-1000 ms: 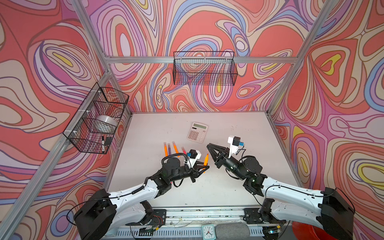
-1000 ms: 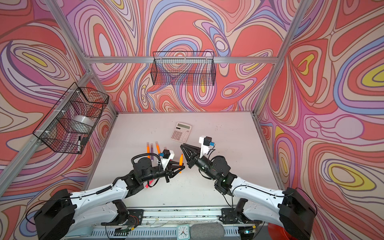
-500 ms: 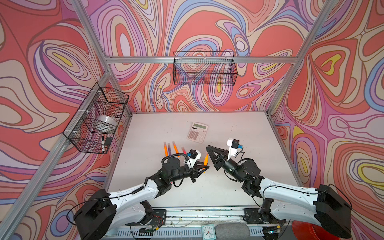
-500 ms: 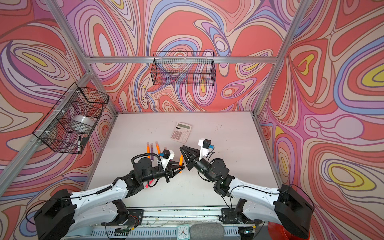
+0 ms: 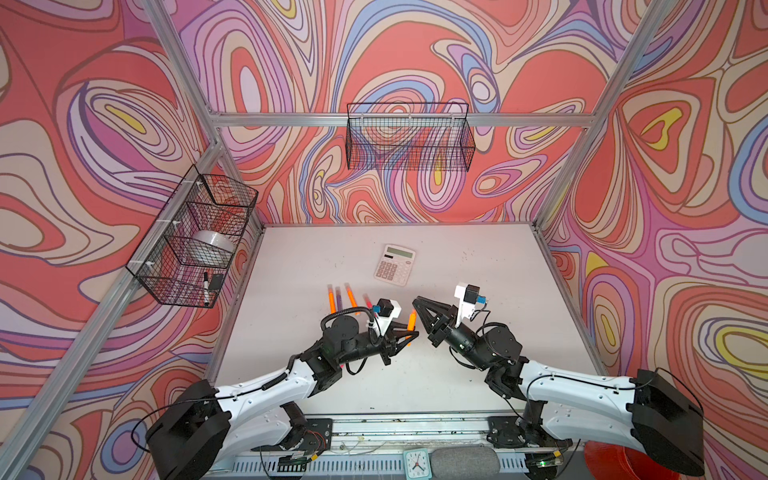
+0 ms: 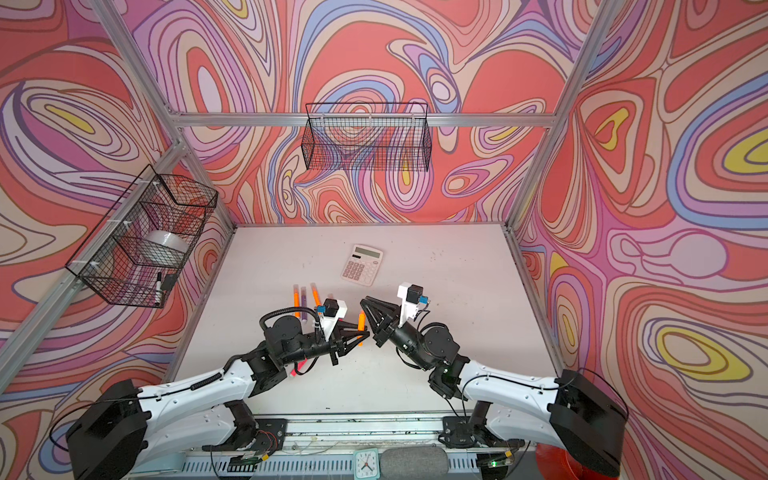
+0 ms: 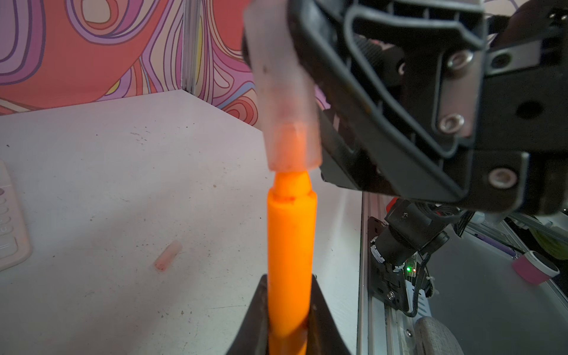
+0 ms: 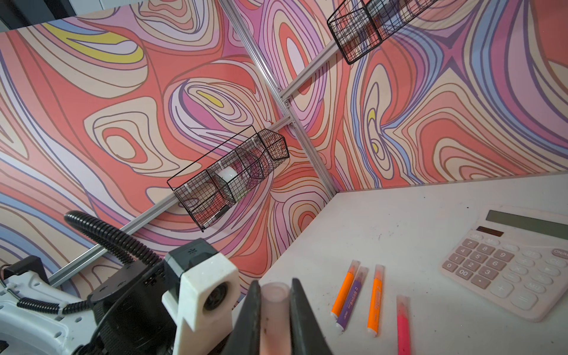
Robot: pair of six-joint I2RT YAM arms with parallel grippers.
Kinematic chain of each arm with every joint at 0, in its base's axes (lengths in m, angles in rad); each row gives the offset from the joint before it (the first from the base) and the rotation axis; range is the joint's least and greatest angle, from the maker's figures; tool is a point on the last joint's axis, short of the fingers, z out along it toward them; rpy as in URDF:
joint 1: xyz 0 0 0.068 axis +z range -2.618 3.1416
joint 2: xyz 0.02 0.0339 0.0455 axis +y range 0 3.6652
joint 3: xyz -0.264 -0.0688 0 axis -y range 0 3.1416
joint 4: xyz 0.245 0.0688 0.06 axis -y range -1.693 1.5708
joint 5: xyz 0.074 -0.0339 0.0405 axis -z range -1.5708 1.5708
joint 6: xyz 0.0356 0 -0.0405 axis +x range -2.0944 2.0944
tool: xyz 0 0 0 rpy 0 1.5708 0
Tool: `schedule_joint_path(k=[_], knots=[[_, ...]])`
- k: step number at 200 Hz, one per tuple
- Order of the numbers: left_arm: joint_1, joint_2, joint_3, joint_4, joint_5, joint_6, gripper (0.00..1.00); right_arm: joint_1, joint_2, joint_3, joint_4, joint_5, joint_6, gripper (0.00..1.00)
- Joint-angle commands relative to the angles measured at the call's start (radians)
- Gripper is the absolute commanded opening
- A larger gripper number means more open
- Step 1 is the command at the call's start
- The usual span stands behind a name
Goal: Insert the pens into the pen caps
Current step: 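Press the cap down onto the orange marker with the right gripper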
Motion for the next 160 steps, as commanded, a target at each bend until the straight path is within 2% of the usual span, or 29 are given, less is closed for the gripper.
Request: schedule_joint_path(k=[1,22,45,89,112,144,160], knots=[[0.011,-0.023,-0.011,0.075,-0.007,-0.023,0.00,0.024,0.017,-0.024,0.021,0.005,-0.025,0.17],[0.010,-0.023,-0.010,0.075,-0.001,-0.017,0.00,0.024,0.001,-0.027,-0.008,0.026,-0.030,0.43],[0.011,-0.025,-0.013,0.075,-0.007,-0.014,0.00,0.025,-0.043,-0.029,-0.070,0.073,-0.033,0.56],[0.010,-0.022,-0.013,0.076,-0.011,-0.010,0.00,0.024,-0.201,-0.047,-0.200,0.121,-0.064,0.68],[0.010,-0.021,-0.009,0.065,-0.011,0.003,0.00,0.024,-0.254,-0.007,-0.314,0.105,-0.073,0.69],[0.011,-0.035,-0.009,0.035,-0.037,0.028,0.00,0.024,-0.206,0.131,-0.519,0.097,-0.033,0.69],[0.009,-0.034,-0.002,0.019,-0.036,0.037,0.00,0.024,-0.148,0.208,-0.610,0.104,-0.017,0.64]])
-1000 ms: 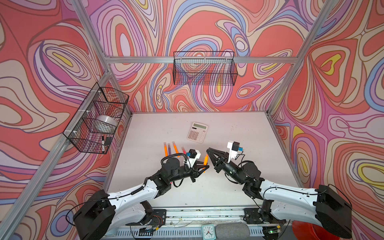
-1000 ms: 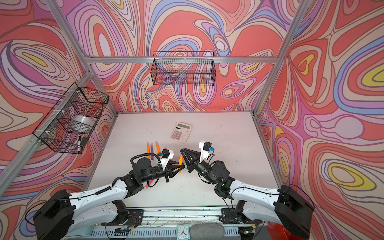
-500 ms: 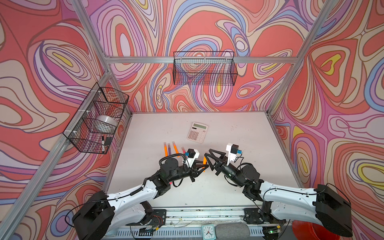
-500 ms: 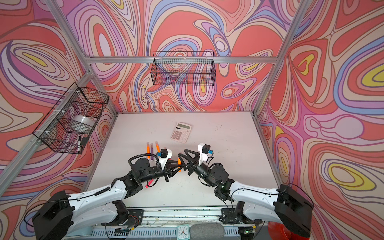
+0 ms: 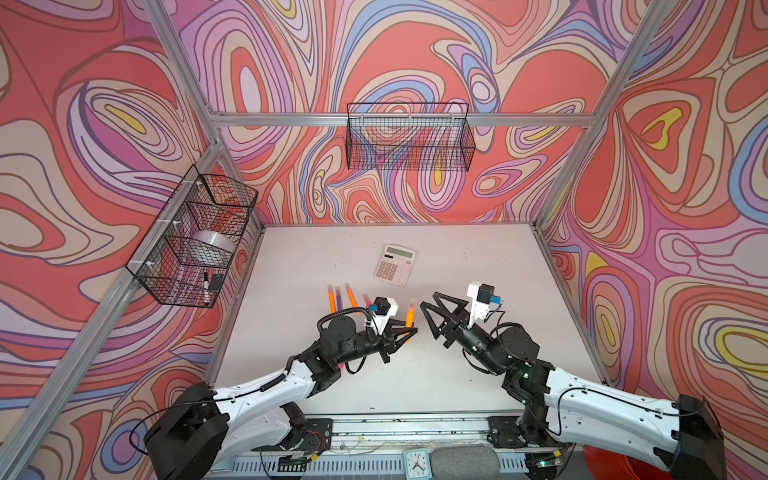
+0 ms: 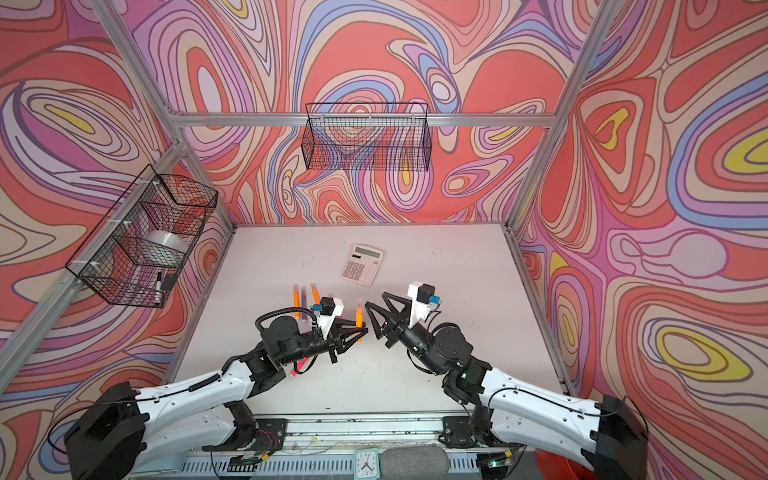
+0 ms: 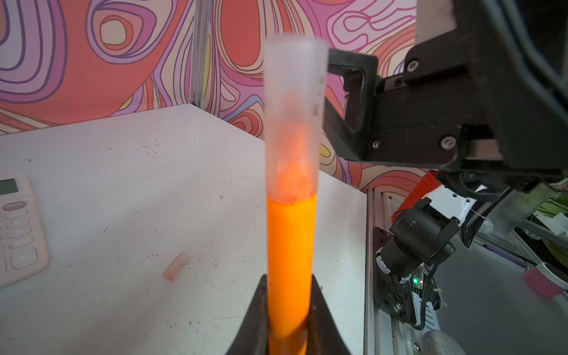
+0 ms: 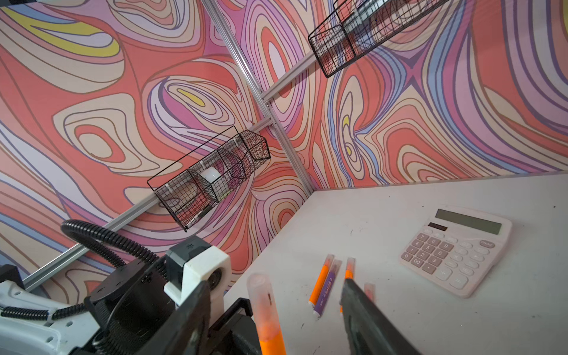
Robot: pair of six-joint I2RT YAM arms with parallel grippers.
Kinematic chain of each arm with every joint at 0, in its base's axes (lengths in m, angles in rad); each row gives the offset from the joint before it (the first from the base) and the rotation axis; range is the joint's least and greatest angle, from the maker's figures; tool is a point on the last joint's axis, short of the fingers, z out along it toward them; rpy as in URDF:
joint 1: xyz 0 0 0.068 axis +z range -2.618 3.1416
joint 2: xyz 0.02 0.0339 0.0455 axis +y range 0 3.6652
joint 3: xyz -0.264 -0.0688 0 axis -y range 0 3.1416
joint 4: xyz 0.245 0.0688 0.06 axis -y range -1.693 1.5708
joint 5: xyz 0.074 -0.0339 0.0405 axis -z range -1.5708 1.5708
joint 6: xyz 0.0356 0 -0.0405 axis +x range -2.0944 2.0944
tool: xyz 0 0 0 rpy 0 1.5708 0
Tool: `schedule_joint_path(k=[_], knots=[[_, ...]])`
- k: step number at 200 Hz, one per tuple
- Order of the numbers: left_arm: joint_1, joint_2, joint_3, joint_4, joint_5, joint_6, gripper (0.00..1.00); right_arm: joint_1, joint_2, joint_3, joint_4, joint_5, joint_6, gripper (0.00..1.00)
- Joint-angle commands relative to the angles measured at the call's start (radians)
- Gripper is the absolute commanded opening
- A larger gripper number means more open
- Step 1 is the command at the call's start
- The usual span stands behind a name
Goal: Insert the pens into the pen caps
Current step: 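Press the cap down onto the orange marker with the right gripper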
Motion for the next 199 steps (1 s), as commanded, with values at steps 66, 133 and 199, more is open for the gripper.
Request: schedule_joint_path(k=[66,133,199], knots=[[0.000,-0.012,0.011,-0.029,-0.040,0.037,0.00,0.014,0.220,0.279,-0.333,-0.005,0.038,0.49],[0.001,-0.006,0.016,-0.043,-0.064,0.038,0.00,0.022,0.226,0.317,-0.389,-0.003,0.032,0.35],[0.001,-0.009,0.018,-0.054,-0.073,0.041,0.00,0.029,0.222,0.332,-0.412,-0.013,0.033,0.34]])
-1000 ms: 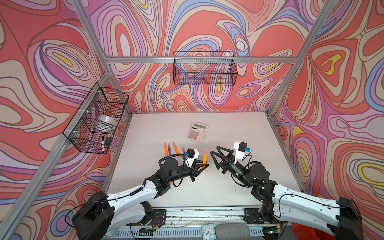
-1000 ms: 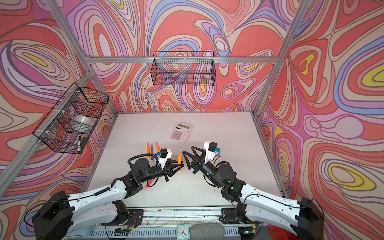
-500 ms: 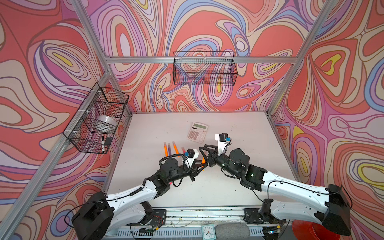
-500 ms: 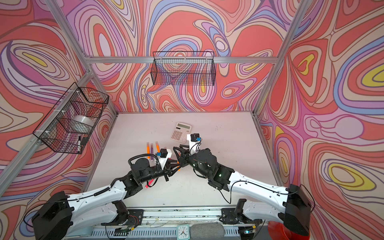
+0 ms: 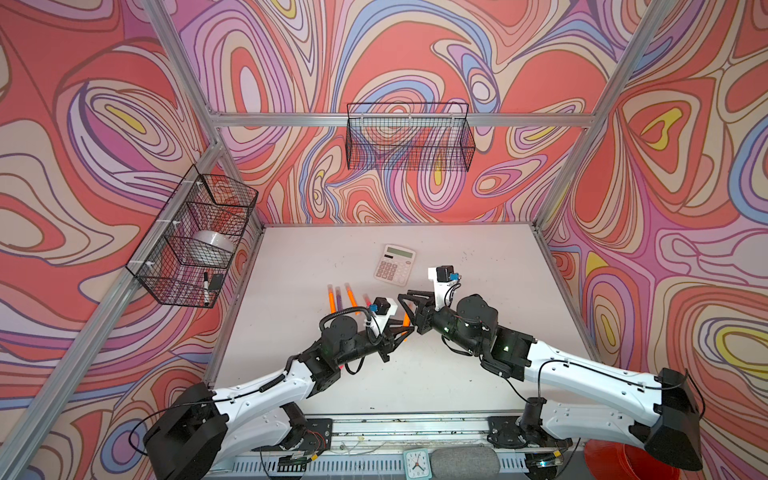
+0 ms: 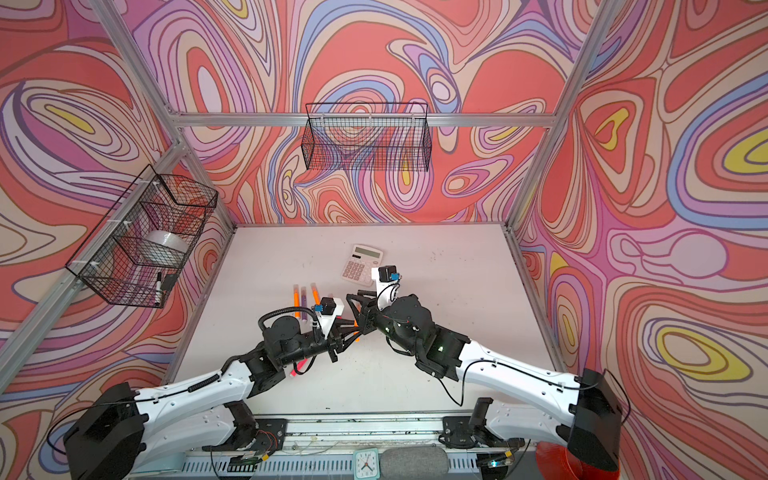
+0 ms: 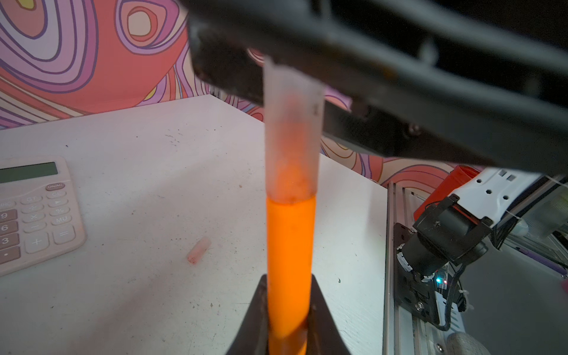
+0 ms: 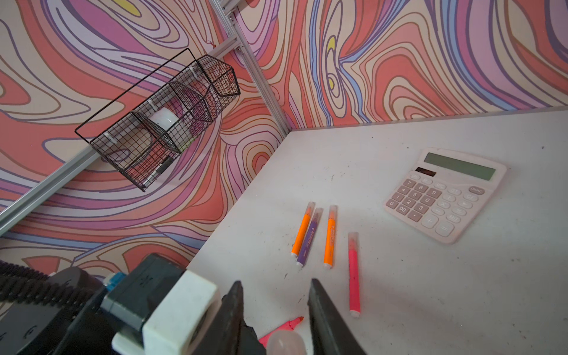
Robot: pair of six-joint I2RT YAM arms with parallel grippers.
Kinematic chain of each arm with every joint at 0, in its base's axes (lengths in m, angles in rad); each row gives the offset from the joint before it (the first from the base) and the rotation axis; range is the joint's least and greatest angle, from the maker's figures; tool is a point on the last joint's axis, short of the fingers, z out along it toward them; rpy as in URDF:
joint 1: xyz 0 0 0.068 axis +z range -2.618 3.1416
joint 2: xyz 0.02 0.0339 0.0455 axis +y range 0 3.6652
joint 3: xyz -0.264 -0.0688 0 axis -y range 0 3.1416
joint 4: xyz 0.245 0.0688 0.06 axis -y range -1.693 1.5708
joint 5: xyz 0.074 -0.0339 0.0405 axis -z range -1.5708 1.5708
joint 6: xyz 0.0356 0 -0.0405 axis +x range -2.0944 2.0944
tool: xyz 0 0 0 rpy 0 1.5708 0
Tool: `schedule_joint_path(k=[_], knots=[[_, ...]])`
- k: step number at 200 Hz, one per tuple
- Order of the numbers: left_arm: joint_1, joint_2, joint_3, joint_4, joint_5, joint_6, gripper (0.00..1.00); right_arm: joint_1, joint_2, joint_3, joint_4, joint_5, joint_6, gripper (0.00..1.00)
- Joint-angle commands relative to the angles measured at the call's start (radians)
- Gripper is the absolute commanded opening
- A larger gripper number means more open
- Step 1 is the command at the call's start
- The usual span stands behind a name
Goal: Insert the pens into the pen caps
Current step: 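Press the cap down onto the orange marker with the right gripper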
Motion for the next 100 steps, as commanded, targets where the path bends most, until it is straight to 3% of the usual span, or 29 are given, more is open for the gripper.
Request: schedule_joint_path(k=[1,100], knots=[[0.001,-0.008,0.017,0.002,-0.007,0.015,0.00,0.011,-0.003,0.019,-0.019,-0.009,-0.003,0.33],[0.000,-0.034,0.000,0.016,-0.050,-0.018,0.00,0.069,0.024,0.002,-0.057,0.074,-0.016,0.01]])
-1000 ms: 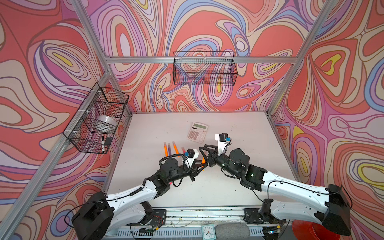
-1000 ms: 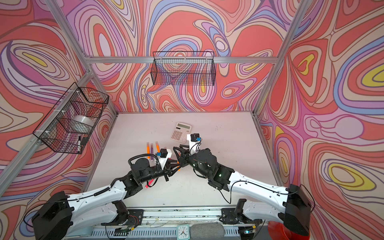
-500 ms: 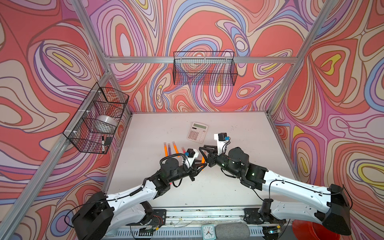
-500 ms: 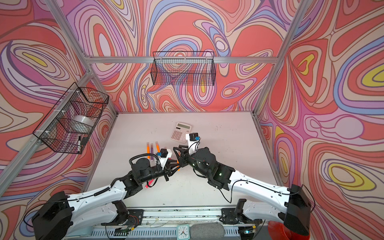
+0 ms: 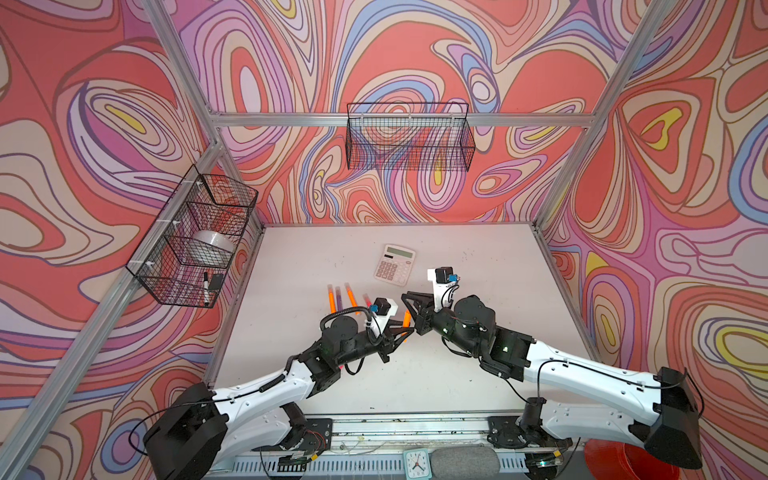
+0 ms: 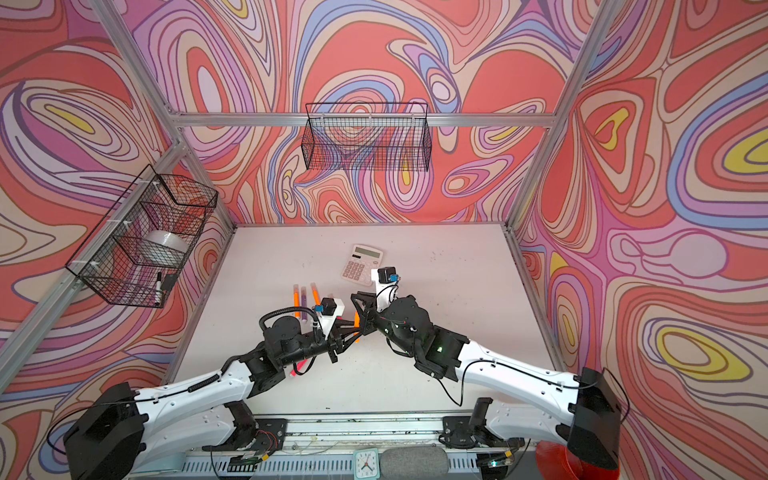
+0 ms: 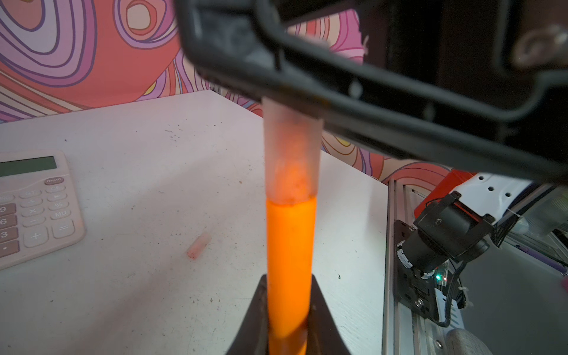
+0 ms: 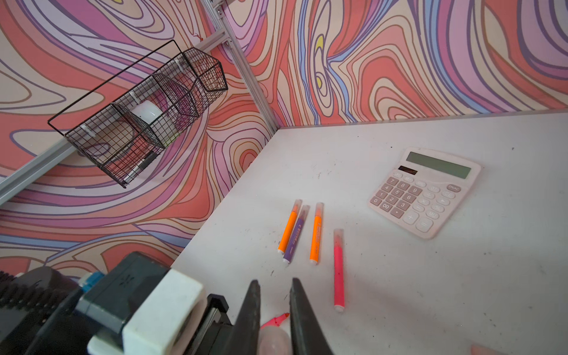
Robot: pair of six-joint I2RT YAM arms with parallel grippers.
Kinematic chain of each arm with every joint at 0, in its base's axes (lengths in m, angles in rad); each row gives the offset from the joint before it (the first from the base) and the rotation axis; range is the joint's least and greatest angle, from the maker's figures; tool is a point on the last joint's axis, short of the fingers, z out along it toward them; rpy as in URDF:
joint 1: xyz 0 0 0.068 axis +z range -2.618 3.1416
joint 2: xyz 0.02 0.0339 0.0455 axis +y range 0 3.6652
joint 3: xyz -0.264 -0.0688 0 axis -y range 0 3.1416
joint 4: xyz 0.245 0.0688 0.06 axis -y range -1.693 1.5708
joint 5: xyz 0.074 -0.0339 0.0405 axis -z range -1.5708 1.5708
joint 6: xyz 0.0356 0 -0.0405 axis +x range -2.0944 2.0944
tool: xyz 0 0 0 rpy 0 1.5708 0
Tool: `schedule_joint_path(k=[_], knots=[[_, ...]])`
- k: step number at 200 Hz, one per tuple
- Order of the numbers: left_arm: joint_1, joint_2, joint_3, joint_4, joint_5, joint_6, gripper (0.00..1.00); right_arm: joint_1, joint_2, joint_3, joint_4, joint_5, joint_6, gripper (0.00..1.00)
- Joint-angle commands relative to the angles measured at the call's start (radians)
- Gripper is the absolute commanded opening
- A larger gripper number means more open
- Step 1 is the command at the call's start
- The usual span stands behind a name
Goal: Insert the pens into the pen caps
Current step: 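Press the cap down onto the orange marker with the right gripper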
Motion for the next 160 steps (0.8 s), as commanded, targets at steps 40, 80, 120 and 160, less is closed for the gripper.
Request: schedule_joint_path(k=[40,80,120,160], knots=[[0.002,-0.059,-0.026,0.055,-0.098,-0.030,0.00,0.112,0.006,-0.055,-0.061,0.074,-0.001,0.00],[0.004,-0.143,-0.012,0.020,-0.158,-0.048,0.00,0.143,-0.008,-0.102,-0.058,0.094,0.003,0.00],[0.002,-0.234,0.104,-0.189,-0.245,-0.024,0.00,0.182,0.002,-0.123,-0.084,0.139,0.002,0.00],[0.003,-0.233,0.178,-0.242,-0.300,0.005,0.00,0.193,-0.076,-0.178,-0.114,0.179,0.008,0.00]])
